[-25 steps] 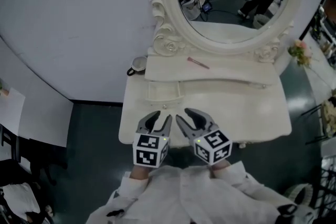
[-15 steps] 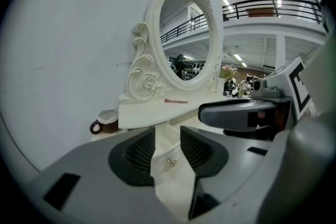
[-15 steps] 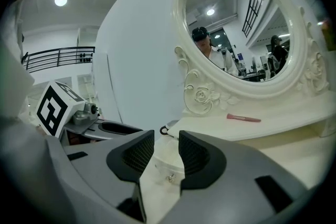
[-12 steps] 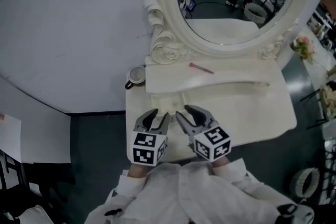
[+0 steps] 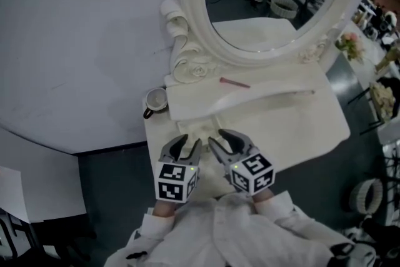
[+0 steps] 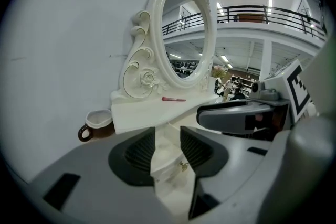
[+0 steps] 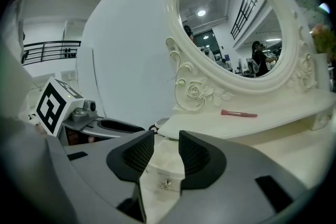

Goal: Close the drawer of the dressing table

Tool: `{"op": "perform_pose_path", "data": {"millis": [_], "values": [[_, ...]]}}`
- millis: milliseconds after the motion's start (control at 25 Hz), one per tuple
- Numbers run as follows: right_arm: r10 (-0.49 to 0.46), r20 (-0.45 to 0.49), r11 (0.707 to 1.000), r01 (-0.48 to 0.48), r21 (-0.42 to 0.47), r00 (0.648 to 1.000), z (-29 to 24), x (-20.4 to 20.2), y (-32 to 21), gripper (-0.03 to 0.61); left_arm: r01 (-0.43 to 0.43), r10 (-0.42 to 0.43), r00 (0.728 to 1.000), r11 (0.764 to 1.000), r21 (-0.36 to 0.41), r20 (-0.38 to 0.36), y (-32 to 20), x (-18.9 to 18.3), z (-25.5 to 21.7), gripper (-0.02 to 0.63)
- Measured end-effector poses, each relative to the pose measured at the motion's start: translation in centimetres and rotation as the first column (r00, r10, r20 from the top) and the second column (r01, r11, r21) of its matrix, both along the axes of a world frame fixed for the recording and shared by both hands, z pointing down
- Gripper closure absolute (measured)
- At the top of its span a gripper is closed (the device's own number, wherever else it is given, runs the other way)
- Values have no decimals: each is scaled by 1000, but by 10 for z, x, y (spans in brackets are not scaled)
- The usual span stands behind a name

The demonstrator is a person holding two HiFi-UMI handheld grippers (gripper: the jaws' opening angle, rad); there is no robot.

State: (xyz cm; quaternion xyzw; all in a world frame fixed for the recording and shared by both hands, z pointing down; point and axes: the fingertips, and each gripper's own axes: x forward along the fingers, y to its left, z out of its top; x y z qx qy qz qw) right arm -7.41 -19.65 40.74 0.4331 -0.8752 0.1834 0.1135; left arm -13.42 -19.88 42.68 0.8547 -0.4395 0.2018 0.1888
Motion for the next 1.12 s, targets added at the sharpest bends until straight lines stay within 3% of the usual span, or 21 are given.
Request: {"op": "perform_pose_path", "data": {"millis": [400, 1120], "values": [[26, -39, 999, -27, -20, 999, 5, 5, 7, 445, -28, 26, 999, 999, -42, -48, 7, -2, 16, 483], [-98, -77, 990, 89, -113, 992, 27, 3, 10, 431, -11, 13, 1000, 994, -109, 17, 17, -16, 41, 433]]}}
